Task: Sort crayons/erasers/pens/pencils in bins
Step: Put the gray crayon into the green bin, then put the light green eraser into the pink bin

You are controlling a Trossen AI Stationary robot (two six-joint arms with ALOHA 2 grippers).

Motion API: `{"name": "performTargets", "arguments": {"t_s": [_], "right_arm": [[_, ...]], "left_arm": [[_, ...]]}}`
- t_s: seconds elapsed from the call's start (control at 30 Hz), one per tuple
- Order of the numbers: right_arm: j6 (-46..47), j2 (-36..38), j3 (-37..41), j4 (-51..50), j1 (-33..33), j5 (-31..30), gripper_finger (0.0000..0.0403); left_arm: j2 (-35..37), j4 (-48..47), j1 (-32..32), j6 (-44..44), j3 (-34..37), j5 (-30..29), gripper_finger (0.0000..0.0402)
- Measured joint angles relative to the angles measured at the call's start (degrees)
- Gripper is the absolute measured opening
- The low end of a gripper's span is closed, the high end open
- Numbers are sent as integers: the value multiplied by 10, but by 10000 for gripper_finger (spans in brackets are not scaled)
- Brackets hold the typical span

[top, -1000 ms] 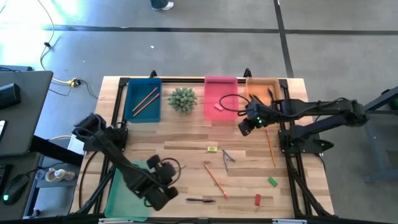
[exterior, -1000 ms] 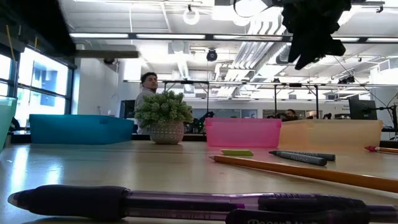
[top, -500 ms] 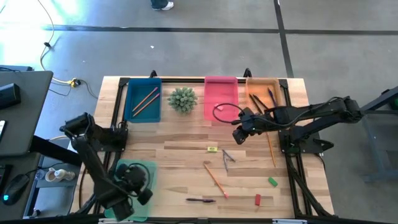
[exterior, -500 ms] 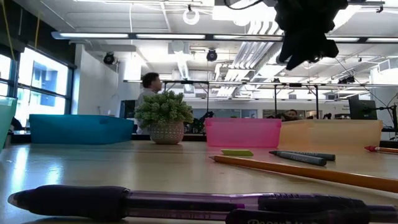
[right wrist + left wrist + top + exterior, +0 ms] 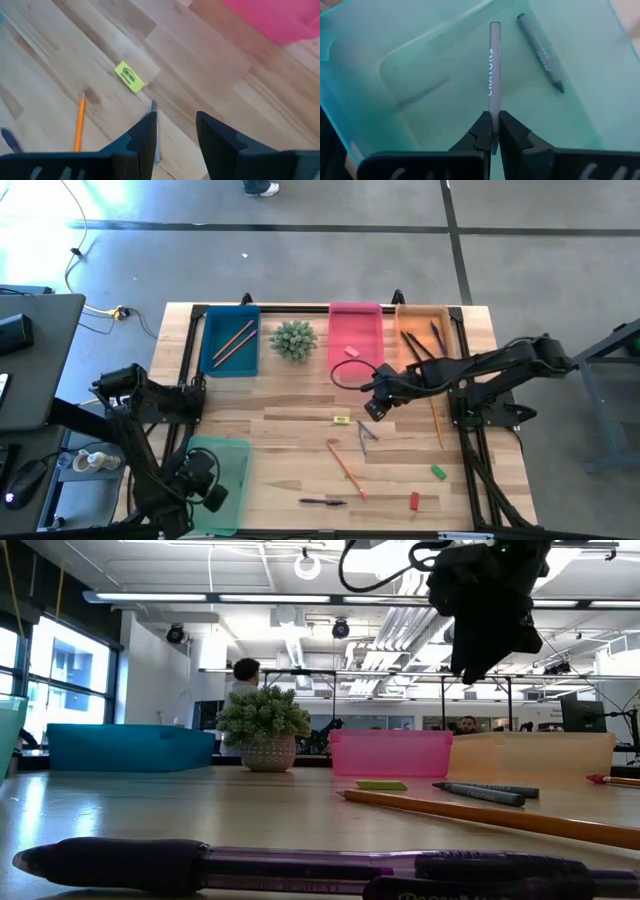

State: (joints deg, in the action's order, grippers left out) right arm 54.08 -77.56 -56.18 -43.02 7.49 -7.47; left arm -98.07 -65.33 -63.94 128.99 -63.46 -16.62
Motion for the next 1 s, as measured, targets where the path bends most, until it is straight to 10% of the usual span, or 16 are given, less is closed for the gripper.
{"name": "performTargets", "arguments": {"t_s": [0.57,1.0], "right_arm": [[-27,-38,0,2,24,-1,130],[-68,-37,0,59,27,-16,130]], "left_arm": [[0,26,36,-23,17,51,8],[0,30,48,-19,16,69,122]]}}
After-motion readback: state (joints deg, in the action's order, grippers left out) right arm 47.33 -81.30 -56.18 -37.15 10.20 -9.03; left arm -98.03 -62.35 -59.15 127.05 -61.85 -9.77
